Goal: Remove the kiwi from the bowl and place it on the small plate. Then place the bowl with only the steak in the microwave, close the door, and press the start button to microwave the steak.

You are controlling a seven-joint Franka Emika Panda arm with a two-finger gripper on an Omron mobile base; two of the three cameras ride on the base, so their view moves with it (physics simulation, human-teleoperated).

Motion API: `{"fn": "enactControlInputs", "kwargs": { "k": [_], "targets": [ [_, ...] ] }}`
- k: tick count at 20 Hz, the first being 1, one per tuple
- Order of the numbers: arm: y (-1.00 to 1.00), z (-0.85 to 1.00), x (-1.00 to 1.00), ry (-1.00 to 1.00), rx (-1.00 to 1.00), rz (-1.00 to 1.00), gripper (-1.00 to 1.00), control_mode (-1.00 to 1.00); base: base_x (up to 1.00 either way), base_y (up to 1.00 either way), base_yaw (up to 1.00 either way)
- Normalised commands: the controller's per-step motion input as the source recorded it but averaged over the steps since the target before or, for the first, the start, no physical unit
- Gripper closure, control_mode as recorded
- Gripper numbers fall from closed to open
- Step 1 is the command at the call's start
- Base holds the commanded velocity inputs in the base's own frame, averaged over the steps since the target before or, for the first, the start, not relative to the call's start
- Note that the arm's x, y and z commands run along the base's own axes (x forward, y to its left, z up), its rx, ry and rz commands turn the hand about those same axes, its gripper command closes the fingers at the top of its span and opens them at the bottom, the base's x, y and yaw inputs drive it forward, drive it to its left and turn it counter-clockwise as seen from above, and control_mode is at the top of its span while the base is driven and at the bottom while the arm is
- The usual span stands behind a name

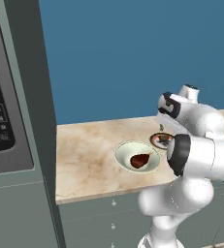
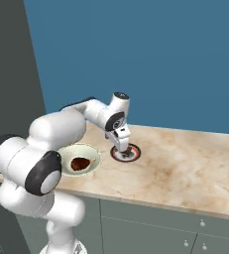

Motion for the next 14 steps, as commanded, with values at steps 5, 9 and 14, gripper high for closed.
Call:
{"fn": "enactControlInputs", "kwargs": {
  "k": [5,9,14],
  "targets": [
    [0.90,0.37,-0.59,-0.11,-0.28,0.23,-1.00,-1.00,0.00,0.00,0.00],
    [0.99,0.14,-0.21,0.00,-0.26,0.23,-1.00,-1.00,0.00,0.00,0.00],
    [0.81,0.00,-0.05,0.00,-0.20,0.18,-1.00,-1.00,0.00,0.00,0.00]
  ]
}}
